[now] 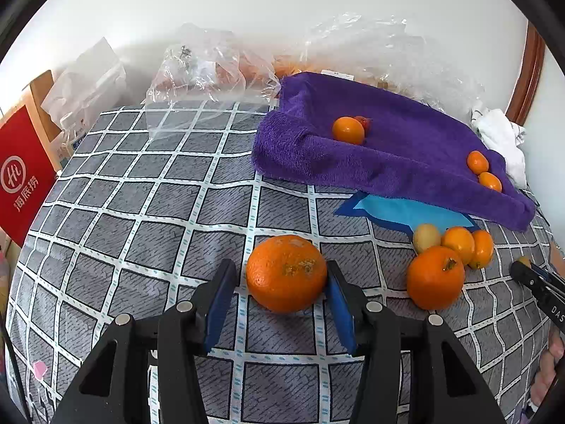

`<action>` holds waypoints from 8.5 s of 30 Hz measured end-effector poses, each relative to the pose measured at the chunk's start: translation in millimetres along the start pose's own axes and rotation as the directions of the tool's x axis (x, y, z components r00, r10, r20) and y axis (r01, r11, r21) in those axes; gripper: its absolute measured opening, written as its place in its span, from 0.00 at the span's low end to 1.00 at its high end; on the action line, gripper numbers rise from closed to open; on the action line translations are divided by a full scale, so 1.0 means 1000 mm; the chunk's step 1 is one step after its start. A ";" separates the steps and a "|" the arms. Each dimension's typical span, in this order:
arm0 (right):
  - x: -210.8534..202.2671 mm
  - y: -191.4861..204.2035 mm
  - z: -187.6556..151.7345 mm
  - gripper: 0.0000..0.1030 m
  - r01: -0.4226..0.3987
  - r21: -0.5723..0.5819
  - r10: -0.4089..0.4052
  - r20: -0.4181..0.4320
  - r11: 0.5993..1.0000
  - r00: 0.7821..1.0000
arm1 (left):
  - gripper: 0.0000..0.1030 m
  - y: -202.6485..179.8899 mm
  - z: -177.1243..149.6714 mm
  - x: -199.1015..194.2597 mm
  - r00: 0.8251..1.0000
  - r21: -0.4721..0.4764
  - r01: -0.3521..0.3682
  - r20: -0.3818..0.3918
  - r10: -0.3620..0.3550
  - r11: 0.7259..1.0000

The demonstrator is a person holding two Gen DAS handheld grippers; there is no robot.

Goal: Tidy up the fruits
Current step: 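Grasp a large stemmed tangerine with the left tool while the right tool holds the yellow-green fruit, then carry the tangerine and yellow-green fruit over the purple towel with both tools, then open both tools to set the tangerine and yellow-green fruit on the towel, then move both open tools back toward the loose fruits beside the towel, then grasp an orange with the right tool while the left tool grasps a large tangerine, then carry the orange and tangerine over the purple towel with both tools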

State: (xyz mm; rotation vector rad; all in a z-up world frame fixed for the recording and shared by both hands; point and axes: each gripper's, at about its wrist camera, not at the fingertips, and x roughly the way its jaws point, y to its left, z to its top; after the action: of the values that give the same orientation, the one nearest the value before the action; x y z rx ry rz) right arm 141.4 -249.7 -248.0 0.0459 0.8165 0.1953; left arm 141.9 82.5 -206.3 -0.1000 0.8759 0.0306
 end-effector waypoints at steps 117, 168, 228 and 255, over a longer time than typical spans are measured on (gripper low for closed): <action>0.053 0.012 0.116 0.37 -0.027 -0.021 0.029 0.075 0.999 0.997 | 0.43 -0.044 0.098 0.058 0.959 -0.010 0.265 0.110 -0.263 0.964; 0.023 0.088 0.021 0.33 -0.035 -0.125 0.032 -0.023 0.992 0.999 | 0.48 0.035 0.014 0.005 0.998 -0.052 0.054 0.027 -0.053 0.997; -0.001 -0.008 0.003 0.33 0.064 0.001 -0.064 -0.006 0.998 0.998 | 0.47 -0.013 -0.008 -0.007 0.993 0.014 0.122 0.002 -0.122 0.992; -0.009 -0.010 0.000 0.34 0.010 0.017 -0.011 0.042 1.000 0.999 | 0.39 0.011 -0.011 -0.019 0.976 -0.126 0.201 0.108 -0.188 0.972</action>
State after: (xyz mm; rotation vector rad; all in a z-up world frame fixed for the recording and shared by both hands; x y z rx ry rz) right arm 136.7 -261.3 -242.8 0.0613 0.7765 0.1774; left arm 120.4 92.5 -199.3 -0.3097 0.7652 -0.0879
